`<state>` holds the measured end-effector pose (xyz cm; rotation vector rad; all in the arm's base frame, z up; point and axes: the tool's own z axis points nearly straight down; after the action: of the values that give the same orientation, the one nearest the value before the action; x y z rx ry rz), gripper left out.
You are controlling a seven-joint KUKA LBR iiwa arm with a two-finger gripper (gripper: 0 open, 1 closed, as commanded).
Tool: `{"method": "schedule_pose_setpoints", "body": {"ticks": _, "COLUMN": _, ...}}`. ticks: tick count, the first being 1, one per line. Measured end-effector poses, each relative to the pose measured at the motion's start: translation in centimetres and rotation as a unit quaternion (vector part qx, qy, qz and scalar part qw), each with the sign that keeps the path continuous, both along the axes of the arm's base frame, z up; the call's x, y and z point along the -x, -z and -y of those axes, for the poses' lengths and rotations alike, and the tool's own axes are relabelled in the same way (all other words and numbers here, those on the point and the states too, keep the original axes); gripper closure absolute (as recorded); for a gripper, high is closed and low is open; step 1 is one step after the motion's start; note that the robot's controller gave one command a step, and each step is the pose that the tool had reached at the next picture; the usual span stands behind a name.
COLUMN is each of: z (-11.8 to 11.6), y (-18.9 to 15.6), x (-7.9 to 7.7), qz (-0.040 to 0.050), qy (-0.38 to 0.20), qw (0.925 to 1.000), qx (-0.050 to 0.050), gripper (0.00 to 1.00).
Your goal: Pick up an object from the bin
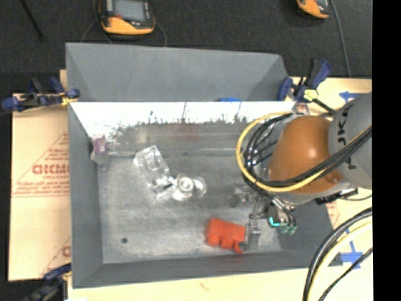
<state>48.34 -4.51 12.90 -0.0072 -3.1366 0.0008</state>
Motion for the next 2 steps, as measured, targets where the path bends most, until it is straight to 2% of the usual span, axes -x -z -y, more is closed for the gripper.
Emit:
{"method": "schedule_pose_setpoints", "body": {"ticks": 1, "z": -1.6, "y": 5.93, "x": 0.72, "qz": 0.0087, "qy": 0.046, "qw": 0.9989, "qx": -0.001, "gripper": 0.0}}
{"method": "schedule_pose_setpoints", "body": {"ticks": 2, "z": -1.53, "y": 5.9, "x": 0.96, "qz": 0.0048, "qy": 0.044, "qw": 0.999, "qx": 0.0, "gripper": 1.0}}
